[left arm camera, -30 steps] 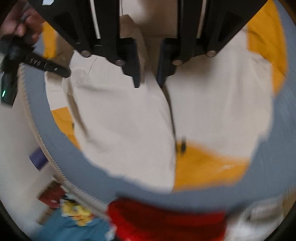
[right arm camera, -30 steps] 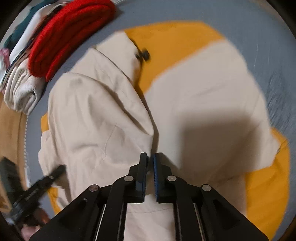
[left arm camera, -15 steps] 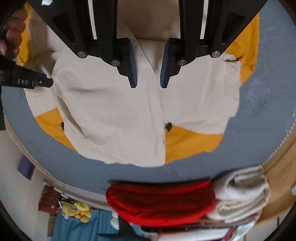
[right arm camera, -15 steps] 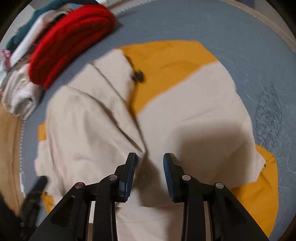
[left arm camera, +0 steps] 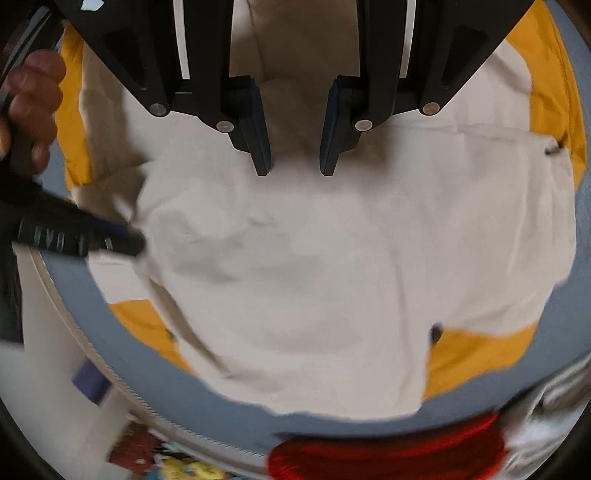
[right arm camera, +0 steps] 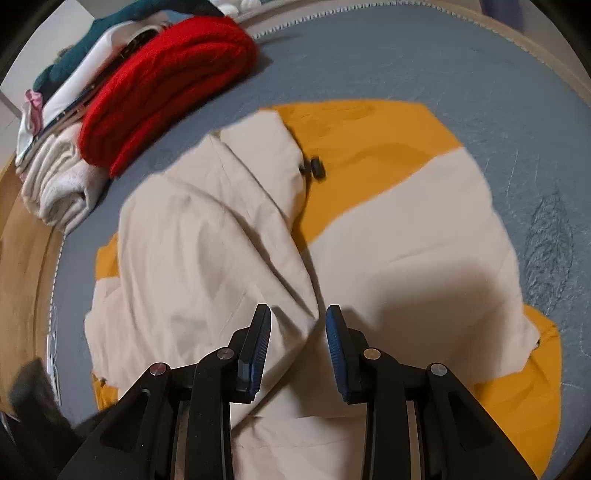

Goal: Fold large clothes
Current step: 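Lift both tools away and move them to the jacket hem, then close both tools on the hem corners of the jacket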

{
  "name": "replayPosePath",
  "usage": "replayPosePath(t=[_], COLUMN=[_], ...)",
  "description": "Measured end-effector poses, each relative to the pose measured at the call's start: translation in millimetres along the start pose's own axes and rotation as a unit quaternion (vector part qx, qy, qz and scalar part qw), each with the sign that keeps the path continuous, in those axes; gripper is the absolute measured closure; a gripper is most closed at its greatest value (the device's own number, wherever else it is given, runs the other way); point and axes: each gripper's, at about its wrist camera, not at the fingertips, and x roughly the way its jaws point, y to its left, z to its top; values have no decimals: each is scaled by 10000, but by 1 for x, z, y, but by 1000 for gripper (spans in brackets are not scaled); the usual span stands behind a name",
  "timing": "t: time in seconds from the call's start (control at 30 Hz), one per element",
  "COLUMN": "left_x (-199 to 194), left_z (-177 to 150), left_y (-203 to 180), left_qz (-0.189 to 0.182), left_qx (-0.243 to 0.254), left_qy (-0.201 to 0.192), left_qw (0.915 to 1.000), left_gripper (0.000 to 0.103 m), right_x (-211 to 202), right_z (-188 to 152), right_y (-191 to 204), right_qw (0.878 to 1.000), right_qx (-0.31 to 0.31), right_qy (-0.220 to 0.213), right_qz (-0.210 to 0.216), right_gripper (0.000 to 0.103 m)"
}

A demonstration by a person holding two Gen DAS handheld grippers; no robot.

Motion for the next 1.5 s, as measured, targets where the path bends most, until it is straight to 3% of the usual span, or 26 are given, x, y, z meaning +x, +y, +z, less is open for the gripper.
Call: replayPosePath(t=[0.07,0.2,0.4,0.57,0.73,0.83,0.97,1.17,1.2,1.23,1.33,1.37,1.43,1.5], left_x=[8,-29,-94,-139,-189,-226,-264,-284,-283,-282,-270,-258,-249,-242], left_z=[-4,1,-4,-25,-52,-72,-115,-192,-203,-213,-241,-245,-247,-245], left_y=[8,-1,1,24,36,43,52,68,75,82,109,122,140,158], left_qz=[-97,-166,-10,31,-7,-58,-163,-53,-62,-103,-134,-11,-215,-233], left_qx=[-244,-234,26,-17,-17,-55,49,324,286,213,-112,-377,-740,-1094], left_qy=[235,-93,-916,-1375,-1663,-1914,-1926,-1684,-1675,-1689,-1639,-1363,-1114,-1011], left_qw=[9994,9995,9958,9905,9861,9815,9811,9852,9854,9853,9863,9899,9908,9886], left_gripper=[78,81,80,80,80,80,80,81,85,94,97,97,97,97], right_x=[10,8,-58,-129,-196,-240,-290,-348,-352,-352,-345,-342,-329,-319], right_z=[-5,-7,-4,-22,-56,-83,-123,-198,-213,-223,-255,-263,-273,-274], right_y=[-7,-11,21,50,67,60,38,-25,-42,-55,-96,-106,-131,-149], right_qw=[9988,9984,9943,9719,9475,9443,9464,9470,9504,9537,9615,9623,9685,9769], right_qx=[1,110,-411,-1140,-1803,-1624,-1432,-1331,-1226,-1154,-896,-845,-605,-255], right_qy=[274,309,-958,-2059,-2641,-2862,-2895,-2911,-2839,-2751,-2523,-2481,-2197,-1944], right_qz=[-417,-452,-244,65,-43,-35,76,-275,-333,-389,-623,-720,-1003,-854], right_gripper=[70,70,70,70,70,70,70,70,70,70,75,79,81,81])
